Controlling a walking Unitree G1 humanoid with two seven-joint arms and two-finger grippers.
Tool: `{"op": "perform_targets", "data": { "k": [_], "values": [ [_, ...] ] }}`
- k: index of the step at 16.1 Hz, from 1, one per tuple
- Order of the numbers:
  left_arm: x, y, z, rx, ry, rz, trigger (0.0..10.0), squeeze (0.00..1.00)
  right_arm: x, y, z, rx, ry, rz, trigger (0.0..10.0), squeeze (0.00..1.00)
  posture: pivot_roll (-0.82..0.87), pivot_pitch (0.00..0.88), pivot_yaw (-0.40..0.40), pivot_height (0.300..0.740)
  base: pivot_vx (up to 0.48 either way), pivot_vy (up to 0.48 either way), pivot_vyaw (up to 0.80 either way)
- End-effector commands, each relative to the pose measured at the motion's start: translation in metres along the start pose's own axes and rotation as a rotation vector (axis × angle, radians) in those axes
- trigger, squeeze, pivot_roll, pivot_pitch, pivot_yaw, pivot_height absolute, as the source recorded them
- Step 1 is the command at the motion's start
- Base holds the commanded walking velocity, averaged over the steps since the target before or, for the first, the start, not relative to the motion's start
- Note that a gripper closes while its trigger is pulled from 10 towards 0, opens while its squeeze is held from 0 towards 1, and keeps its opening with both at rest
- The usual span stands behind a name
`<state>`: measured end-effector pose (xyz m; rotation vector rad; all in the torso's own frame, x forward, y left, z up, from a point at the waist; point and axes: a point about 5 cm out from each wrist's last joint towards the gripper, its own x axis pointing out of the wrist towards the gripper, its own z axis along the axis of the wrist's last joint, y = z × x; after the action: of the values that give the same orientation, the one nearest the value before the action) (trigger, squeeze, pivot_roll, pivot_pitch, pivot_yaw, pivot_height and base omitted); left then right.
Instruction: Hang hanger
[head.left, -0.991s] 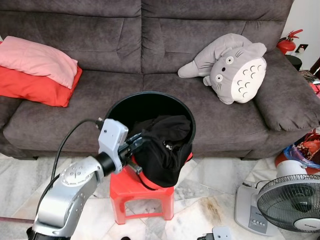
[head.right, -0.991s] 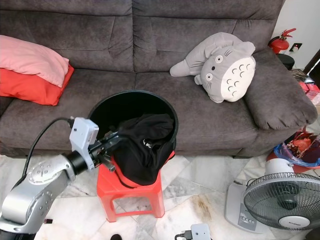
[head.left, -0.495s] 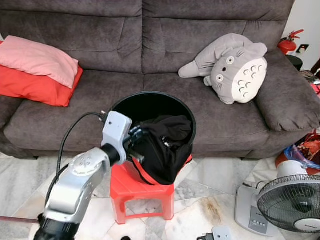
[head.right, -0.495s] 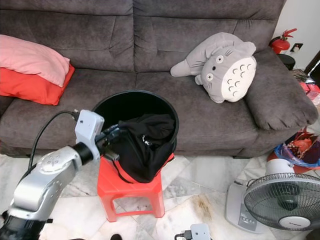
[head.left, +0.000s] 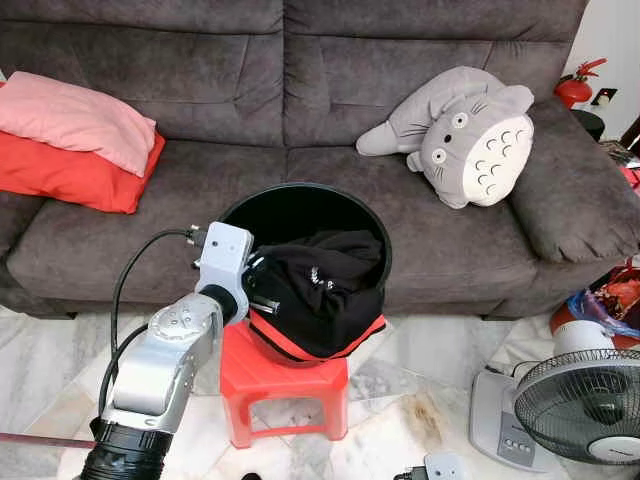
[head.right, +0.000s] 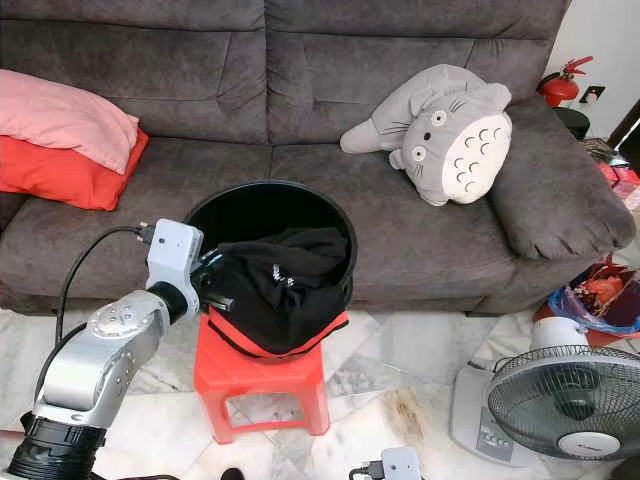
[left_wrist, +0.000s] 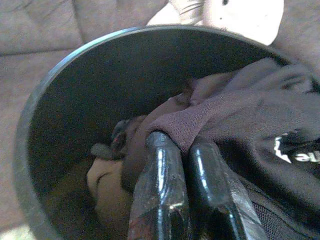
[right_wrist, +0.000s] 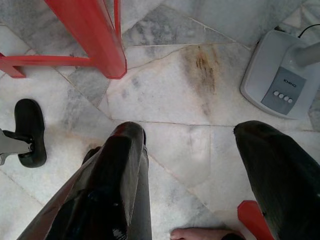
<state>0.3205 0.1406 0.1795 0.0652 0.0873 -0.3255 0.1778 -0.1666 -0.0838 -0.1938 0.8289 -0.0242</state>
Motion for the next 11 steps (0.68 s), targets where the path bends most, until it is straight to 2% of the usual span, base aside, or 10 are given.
{"op": "perform_targets", "data": {
  "k": [1, 2, 3, 4, 5, 7, 9, 11],
  "values": [
    [0.001, -0.001, -0.008, 0.008, 0.050, 0.029, 3.9, 0.00, -0.003, 0.000, -0.010, 0.002, 0.040, -0.002, 10.0, 0.00, -0.03, 0.212, -0.033, 0.740, 0.000, 0.000, 0.00],
    [0.001, -0.001, -0.009, 0.006, 0.057, 0.038, 3.9, 0.00, -0.003, 0.000, -0.010, 0.002, 0.040, -0.001, 10.0, 0.00, -0.03, 0.212, -0.033, 0.740, 0.000, 0.000, 0.00],
    [0.001, -0.005, -0.013, 0.021, 0.081, 0.021, 4.4, 0.00, -0.003, 0.000, -0.010, 0.002, 0.040, -0.001, 10.0, 0.00, -0.03, 0.209, -0.033, 0.740, 0.000, 0.000, 0.00],
    [0.001, -0.007, -0.016, 0.018, 0.100, 0.015, 5.9, 0.00, -0.003, 0.000, -0.010, 0.001, 0.040, -0.001, 10.0, 0.00, -0.03, 0.209, -0.033, 0.740, 0.000, 0.000, 0.00],
    [0.002, -0.010, -0.019, 0.010, 0.118, 0.015, 10.0, 0.00, -0.003, 0.000, -0.010, 0.001, 0.040, -0.001, 10.0, 0.00, -0.03, 0.208, -0.033, 0.740, 0.000, 0.000, 0.00],
    [0.003, -0.016, -0.021, 0.027, 0.122, 0.007, 10.0, 0.00, -0.003, 0.000, -0.010, 0.001, 0.041, -0.001, 10.0, 0.00, -0.04, 0.206, -0.032, 0.740, 0.000, 0.000, 0.00],
    [0.007, -0.020, -0.016, 0.013, 0.085, 0.005, 10.0, 0.00, -0.003, 0.000, -0.010, 0.000, 0.042, -0.001, 10.0, 0.00, -0.03, 0.204, -0.032, 0.740, 0.000, 0.000, 0.00],
    [0.019, -0.019, -0.011, 0.020, 0.089, 0.027, 10.0, 0.00, -0.003, 0.000, -0.011, 0.000, 0.044, 0.000, 10.0, 0.00, -0.03, 0.201, -0.030, 0.740, 0.000, 0.000, 0.00]
  ]
}}
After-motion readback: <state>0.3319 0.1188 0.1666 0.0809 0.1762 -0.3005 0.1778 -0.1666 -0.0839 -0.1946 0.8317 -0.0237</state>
